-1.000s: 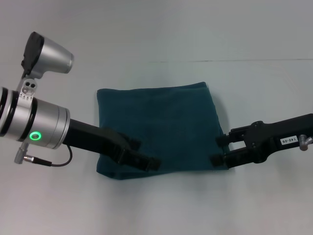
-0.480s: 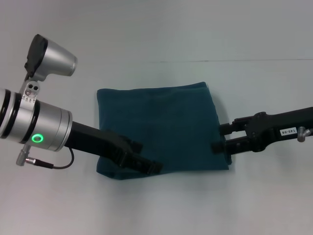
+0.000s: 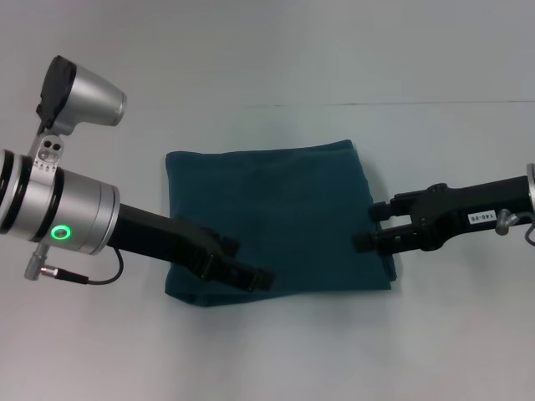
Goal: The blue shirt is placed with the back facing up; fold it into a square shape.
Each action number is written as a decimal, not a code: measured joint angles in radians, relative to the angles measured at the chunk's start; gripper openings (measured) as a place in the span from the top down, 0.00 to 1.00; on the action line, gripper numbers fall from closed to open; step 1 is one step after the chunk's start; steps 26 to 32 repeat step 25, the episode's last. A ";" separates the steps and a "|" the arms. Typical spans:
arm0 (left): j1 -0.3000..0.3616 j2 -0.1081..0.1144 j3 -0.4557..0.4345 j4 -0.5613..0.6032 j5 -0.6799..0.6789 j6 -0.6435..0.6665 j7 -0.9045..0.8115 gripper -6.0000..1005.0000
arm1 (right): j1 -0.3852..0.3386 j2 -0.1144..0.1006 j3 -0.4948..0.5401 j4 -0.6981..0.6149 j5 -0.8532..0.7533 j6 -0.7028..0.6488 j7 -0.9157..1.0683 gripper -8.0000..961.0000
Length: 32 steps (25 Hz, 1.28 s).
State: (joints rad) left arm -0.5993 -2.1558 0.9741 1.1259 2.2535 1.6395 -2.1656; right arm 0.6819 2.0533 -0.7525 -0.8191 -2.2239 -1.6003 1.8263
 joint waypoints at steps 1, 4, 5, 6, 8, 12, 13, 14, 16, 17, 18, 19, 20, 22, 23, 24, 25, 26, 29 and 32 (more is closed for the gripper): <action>0.000 0.000 0.000 0.000 0.000 0.000 0.000 0.07 | 0.000 0.001 0.000 0.000 0.000 0.000 0.000 0.17; 0.000 -0.001 0.000 0.000 0.000 0.000 0.000 0.07 | 0.001 0.004 -0.005 -0.004 0.001 -0.003 0.001 0.17; 0.000 0.000 0.000 0.000 0.000 0.000 0.000 0.07 | 0.001 0.004 -0.007 -0.005 0.001 -0.004 0.002 0.17; -0.001 0.001 0.000 0.000 0.000 0.000 -0.001 0.07 | 0.001 0.005 -0.007 -0.005 0.000 -0.004 0.002 0.17; -0.001 0.001 0.000 0.000 0.000 0.000 -0.002 0.07 | 0.001 0.005 -0.008 -0.004 0.000 -0.004 0.001 0.17; -0.001 0.000 0.000 0.000 0.000 0.000 -0.002 0.07 | 0.001 0.005 -0.007 -0.003 0.000 -0.004 0.000 0.17; -0.001 -0.001 0.000 0.000 0.000 0.000 -0.001 0.07 | 0.001 0.005 -0.007 -0.002 0.000 -0.003 0.000 0.17; -0.001 -0.001 0.000 0.000 0.000 0.000 0.000 0.07 | 0.001 0.005 -0.007 -0.001 0.000 0.000 0.000 0.17; -0.001 -0.001 0.000 0.000 -0.001 0.000 0.000 0.07 | 0.003 0.005 -0.007 0.000 0.000 0.003 -0.001 0.17; -0.001 -0.001 0.000 0.000 -0.001 0.000 0.001 0.07 | 0.003 0.006 -0.007 0.000 0.000 0.003 -0.001 0.17; -0.001 -0.001 0.000 0.000 -0.001 0.000 0.001 0.07 | 0.003 0.006 -0.007 0.000 0.000 0.003 0.000 0.17; -0.001 -0.001 0.001 0.000 -0.001 0.000 0.001 0.07 | 0.004 0.007 -0.007 0.000 0.000 0.003 0.000 0.17; -0.001 -0.001 0.003 0.000 -0.001 0.000 0.001 0.07 | 0.004 0.007 -0.007 0.000 0.000 0.003 0.001 0.17; -0.001 0.001 0.006 0.000 -0.001 0.000 0.001 0.07 | 0.004 0.007 -0.007 0.000 0.000 0.003 0.004 0.17; -0.001 0.001 0.007 0.000 0.000 0.000 0.000 0.07 | 0.004 0.007 -0.007 0.000 0.000 0.002 0.005 0.17; -0.001 0.001 0.007 0.000 0.000 0.001 0.000 0.07 | 0.004 0.007 -0.007 0.000 0.000 0.002 0.006 0.17; -0.001 0.001 0.008 0.000 0.000 0.002 -0.001 0.07 | 0.004 0.007 -0.007 0.000 0.000 0.001 0.006 0.17; -0.001 0.001 0.008 0.000 0.000 0.002 -0.001 0.07 | 0.004 0.007 -0.007 0.000 0.000 0.001 0.006 0.17; -0.001 0.001 0.008 0.000 0.000 0.002 -0.001 0.07 | 0.004 0.007 -0.007 0.000 0.000 0.001 0.006 0.17; -0.001 0.001 0.008 0.000 0.000 0.002 -0.001 0.07 | 0.004 0.007 -0.007 0.000 0.000 0.001 0.006 0.17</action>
